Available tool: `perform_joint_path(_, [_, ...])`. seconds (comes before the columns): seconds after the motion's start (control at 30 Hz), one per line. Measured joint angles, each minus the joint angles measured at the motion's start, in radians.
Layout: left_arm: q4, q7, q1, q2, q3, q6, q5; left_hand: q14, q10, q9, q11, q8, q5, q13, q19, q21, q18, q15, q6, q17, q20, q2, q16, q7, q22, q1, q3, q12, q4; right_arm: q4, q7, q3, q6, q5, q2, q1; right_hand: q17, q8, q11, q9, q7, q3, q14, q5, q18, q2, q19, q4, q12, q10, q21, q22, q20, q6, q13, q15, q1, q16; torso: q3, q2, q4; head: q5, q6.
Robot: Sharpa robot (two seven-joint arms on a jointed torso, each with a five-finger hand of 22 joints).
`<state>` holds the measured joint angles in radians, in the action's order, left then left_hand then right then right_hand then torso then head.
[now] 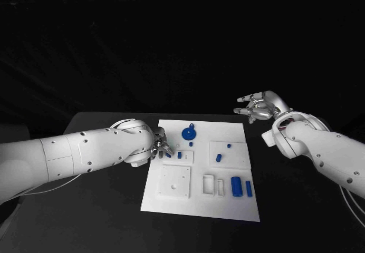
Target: Assemble the parts on the task board
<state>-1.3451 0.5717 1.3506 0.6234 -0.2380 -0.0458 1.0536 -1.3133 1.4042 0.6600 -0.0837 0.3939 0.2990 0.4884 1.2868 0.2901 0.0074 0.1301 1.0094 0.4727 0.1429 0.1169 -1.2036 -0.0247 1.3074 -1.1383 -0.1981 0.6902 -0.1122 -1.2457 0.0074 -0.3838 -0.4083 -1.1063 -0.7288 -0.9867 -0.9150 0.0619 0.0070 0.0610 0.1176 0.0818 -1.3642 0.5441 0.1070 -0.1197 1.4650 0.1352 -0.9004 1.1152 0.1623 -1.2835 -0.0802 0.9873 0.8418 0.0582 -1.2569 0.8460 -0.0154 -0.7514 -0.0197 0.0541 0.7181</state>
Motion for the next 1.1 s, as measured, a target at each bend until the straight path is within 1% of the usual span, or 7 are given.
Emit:
perform_joint_path(0.37, [0.001,0.0,0.0,0.0,0.0,0.006,0.002,0.0,0.0,0.015,0.0,0.0,0.0,0.0,0.0,0.004,0.0,0.0,0.0,0.001,0.0,0.0,0.0,0.0,0.0,0.0,0.0,0.0,0.0,0.0,0.0,0.0,0.001,0.0,0.0,0.0,0.0,0.0,0.0,0.0,0.0,0.0,0.0,0.0,0.0,0.0,0.0,0.0,0.0,0.0,0.0,0.001,0.0,0.0,0.0,0.0,0.0,0.0,-0.0004,0.0,0.0006,0.0,0.001])
perform_joint_path(0.63, [0.01,0.0,0.0,-0.007,0.0,0.011,0.002,0.0,0.0,0.044,0.0,0.0,-0.002,0.0,0.0,0.006,0.0,0.0,0.0,0.001,0.0,0.0,0.004,0.0,0.0,0.0,0.0,-0.004,0.0,0.0,0.0,0.0,0.002,0.0,0.0,0.0,0.0,0.0,0.0,0.0,0.0,0.0,0.0,0.0,0.0,0.0,0.0,0.0,0.0,0.0,0.0,0.001,0.0,0.0,0.0,0.0,0.0,0.0,-0.0005,0.0,0.0007,0.0,0.0])
perform_joint_path(0.77, [0.015,0.001,-0.001,-0.012,0.001,0.012,0.002,-0.003,0.002,0.074,0.002,0.0,-0.006,0.0,0.0,0.006,0.0,-0.004,0.0,0.002,0.0,0.0,0.004,0.0,0.001,0.0,0.0,-0.004,0.0,0.0,0.0,0.0,0.002,0.0,0.0,0.0,0.0,0.0,0.0,0.0,0.0,0.0,0.0,0.0,0.0,0.0,0.0,0.0,0.0,0.0,0.0,0.001,0.0,0.0,0.0,0.0,0.0,0.0,-0.0005,0.0,0.0012,0.0,0.0])
perform_joint_path(0.87, [0.019,0.002,-0.004,-0.014,0.002,0.012,0.002,-0.004,0.004,0.114,0.0,0.0,-0.01,0.0,0.0,0.006,0.0,-0.004,0.004,0.002,0.0,0.0,0.004,-0.004,0.001,0.0,0.01,-0.004,0.009,0.0,0.0,0.0,0.002,-0.001,0.0,0.0,0.0,0.0,0.0,0.0,0.0,0.0,0.0,0.003,0.0,0.0,0.0,0.0,0.0,0.0,0.0,0.001,0.0,0.0,0.0,0.0,0.0,0.0,-0.0006,-0.001,0.0012,-0.003,0.001])
perform_joint_path(0.93, [0.021,0.002,-0.006,-0.015,0.002,0.012,0.002,-0.004,0.005,0.16,-0.002,0.0,-0.012,0.0,0.0,0.006,0.0,-0.004,0.004,0.003,0.0,0.0,0.004,-0.004,0.001,0.0,0.018,-0.007,0.018,0.0,0.0,0.0,0.003,-0.001,0.0,0.0,0.0,0.0,0.0,0.0,-0.001,0.0,0.0,0.003,0.0,0.0,0.0,0.0,0.0,0.0,0.0,0.001,0.0,-0.001,0.0,0.0,0.0,0.0,-0.0006,-0.001,0.0012,-0.004,0.002])
perform_joint_path(1.03, [0.023,0.002,-0.009,-0.017,0.002,0.012,0.003,-0.005,0.006,0.254,-0.002,0.0,-0.018,0.0,0.0,0.006,0.0,-0.002,0.004,0.004,0.0,-0.002,0.004,-0.004,0.001,-0.002,0.023,-0.008,0.023,0.0,0.001,0.0,0.003,-0.001,0.0,0.0,0.0,0.0,0.0,0.0,-0.001,0.002,0.0,0.003,0.0,0.0,0.0,-0.002,0.0,0.0,0.0,0.001,0.0,-0.001,0.0,0.0,0.0,0.0,-0.0007,-0.001,0.001,-0.005,0.002])
perform_joint_path(1.1, [0.024,0.002,-0.01,-0.018,0.003,0.011,0.003,-0.007,0.007,0.254,-0.004,0.003,-0.018,0.001,0.0,0.006,0.0,0.0,0.004,0.005,0.0,-0.005,0.004,-0.004,0.001,-0.005,0.027,-0.008,0.026,0.0,0.001,0.0,0.003,-0.001,0.0,0.0,0.0,0.0,0.0,0.0,-0.001,0.003,0.0,0.003,0.0,0.0,0.0,-0.003,0.0,0.0,0.0,0.002,0.0,-0.001,0.0,0.0,0.0,0.0,-0.0007,-0.001,0.0008,-0.006,0.002])
